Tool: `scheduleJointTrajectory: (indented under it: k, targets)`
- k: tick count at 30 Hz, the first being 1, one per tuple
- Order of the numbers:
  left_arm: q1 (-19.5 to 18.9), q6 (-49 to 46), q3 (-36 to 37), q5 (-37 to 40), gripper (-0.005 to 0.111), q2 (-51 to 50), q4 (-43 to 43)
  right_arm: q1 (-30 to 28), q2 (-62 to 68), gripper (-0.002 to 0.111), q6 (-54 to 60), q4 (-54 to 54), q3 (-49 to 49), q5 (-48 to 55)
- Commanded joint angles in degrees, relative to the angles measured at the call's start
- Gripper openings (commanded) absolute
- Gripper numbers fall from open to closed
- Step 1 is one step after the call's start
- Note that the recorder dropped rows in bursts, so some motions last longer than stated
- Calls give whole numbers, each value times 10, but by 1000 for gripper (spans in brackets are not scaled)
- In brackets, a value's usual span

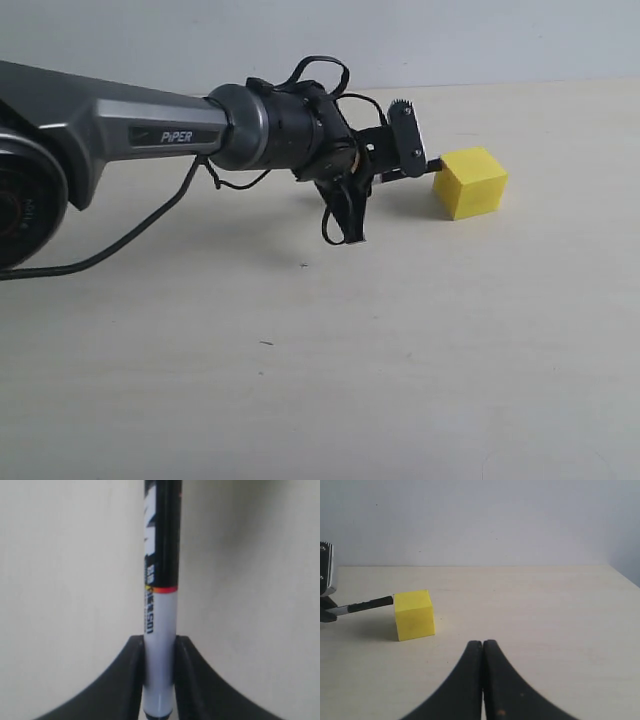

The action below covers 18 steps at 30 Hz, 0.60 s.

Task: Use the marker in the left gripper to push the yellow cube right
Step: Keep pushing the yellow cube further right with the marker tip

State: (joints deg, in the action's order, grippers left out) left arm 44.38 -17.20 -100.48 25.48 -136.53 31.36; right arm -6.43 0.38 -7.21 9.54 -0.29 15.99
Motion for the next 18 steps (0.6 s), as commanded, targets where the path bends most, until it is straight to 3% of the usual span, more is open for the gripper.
scheduleJointTrajectory:
  k: [1,4,8,18]
  targets:
    - [9,29,-62,44,0,-30,0,-2,-4,0,-1,1,3,-7]
    - [6,29,-68,108,0,-34,15,-2,-4,0,-1,1,3,-7]
    - [-2,45,-68,137,0,-34,16,-2,-4,0,-1,1,3,-7]
    - [8,41,-69,76,0,-49,-5,-2,-4,0,-1,1,3,-7]
